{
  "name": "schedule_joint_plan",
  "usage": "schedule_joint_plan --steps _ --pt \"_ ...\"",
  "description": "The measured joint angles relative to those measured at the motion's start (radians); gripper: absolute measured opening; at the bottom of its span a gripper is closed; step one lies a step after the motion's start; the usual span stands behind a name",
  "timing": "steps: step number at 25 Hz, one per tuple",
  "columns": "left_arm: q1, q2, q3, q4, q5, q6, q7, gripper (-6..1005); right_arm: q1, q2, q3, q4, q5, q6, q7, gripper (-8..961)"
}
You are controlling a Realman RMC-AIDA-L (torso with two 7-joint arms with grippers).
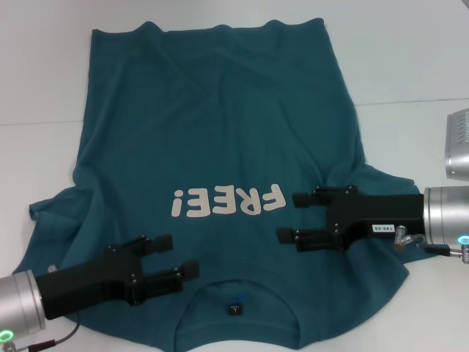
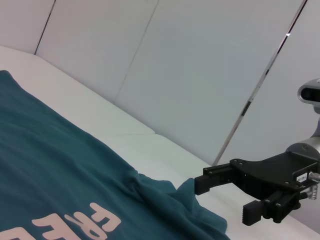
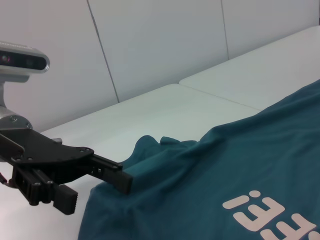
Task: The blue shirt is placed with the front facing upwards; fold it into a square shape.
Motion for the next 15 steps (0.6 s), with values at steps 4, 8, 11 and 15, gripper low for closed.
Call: schedule_joint_plan --steps 4,8,11,15 --pt "0.0 0.0 0.0 0.0 -0.001 -0.002 0.0 870 0.0 0.001 0.004 0.0 0.001 0.0 0.0 882" --pt "-0.001 0.0 0.0 0.001 -0.001 -0.003 0.0 867 0.0 0.001 0.005 0.0 0.002 0.003 0.0 882" --pt "-0.001 0.0 0.0 0.002 -0.001 -0.003 0.0 864 0.0 0.001 0.004 0.0 0.002 0.01 0.0 882" --pt "-0.001 0.0 0.0 0.003 -0.001 -0.003 0.0 861 0.001 0.003 0.005 0.001 0.003 0.012 -0.001 882"
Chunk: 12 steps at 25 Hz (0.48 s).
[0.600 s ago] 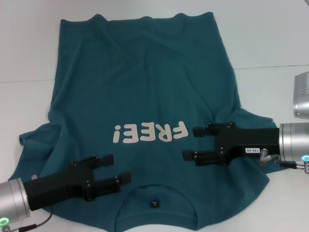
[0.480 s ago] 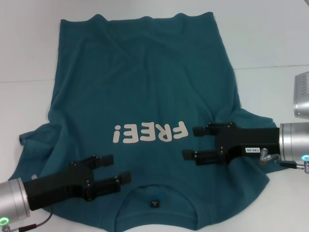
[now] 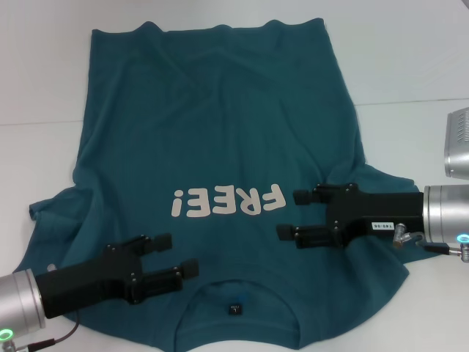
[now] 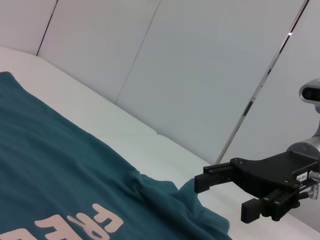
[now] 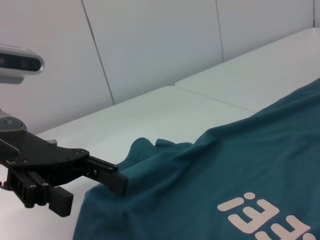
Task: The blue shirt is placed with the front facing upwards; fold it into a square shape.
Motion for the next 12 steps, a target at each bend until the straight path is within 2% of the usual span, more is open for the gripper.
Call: schedule_joint_plan --steps 6,12 --pt "0.0 0.001 -0.023 0.001 -0.017 -0.017 -0.033 855 0.0 0.002 0.0 0.002 0.002 0.0 -0.001 882" --pt "0.008 0.008 -0.124 0.006 -0.019 -0.101 -0.128 850 0.0 0.004 -0.003 0.004 0.003 -0.007 0.009 883"
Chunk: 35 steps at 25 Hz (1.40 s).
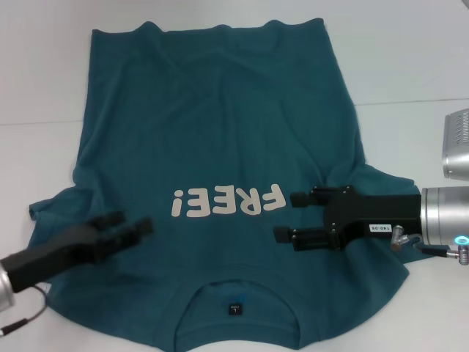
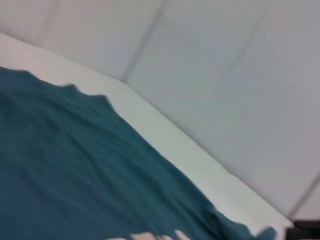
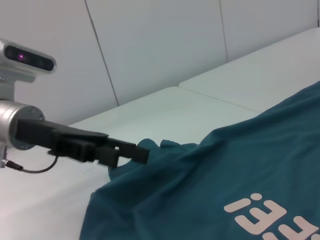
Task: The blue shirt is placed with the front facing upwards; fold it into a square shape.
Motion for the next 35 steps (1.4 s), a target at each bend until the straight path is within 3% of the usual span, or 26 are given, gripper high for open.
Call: schedule_joint_plan --steps 3,17,35 --pt "0.011 0.006 -0.048 0.007 0.007 -0.015 -0.015 847 -0.001 0.0 0.0 0.0 0.0 0.0 0.013 883" --pt "0.057 0.017 -0.092 0.085 0.022 -0.185 -0.071 835 0.002 -0.001 -0.005 0.01 0.031 -0.004 0.031 883" --pt "0.034 0.014 -0.056 0.071 0.025 -0.366 -0.04 818 0.002 -0.001 0.003 0.02 0.038 -0.003 0.031 883"
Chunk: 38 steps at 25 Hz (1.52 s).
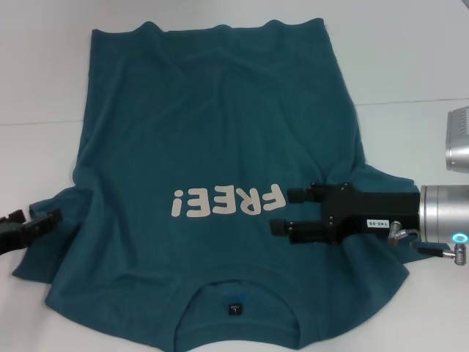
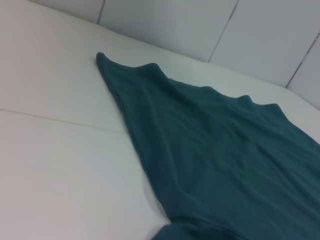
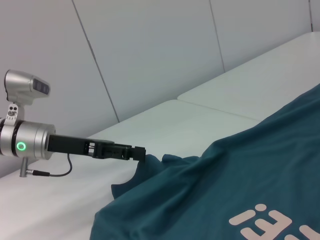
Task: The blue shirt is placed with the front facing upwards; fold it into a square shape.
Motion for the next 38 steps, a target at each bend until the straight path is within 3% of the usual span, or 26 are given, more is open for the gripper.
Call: schedule_joint_plan --steps 9,26,38 --pt "-0.006 -0.007 0.063 -0.014 0.001 -0.008 0.007 810 0.0 0.0 -0.005 0.0 0.013 0.002 0.0 884" --pt "-0.004 -0.011 0.091 0.011 0.002 -0.01 0.003 795 -0.001 0.0 -0.001 0.0 0.015 -0.001 -0.004 884" --pt "-0.012 -0.011 0.092 0.018 0.001 -0.019 0.001 299 -0.006 0.0 0.0 0.0 0.03 0.0 -0.009 882"
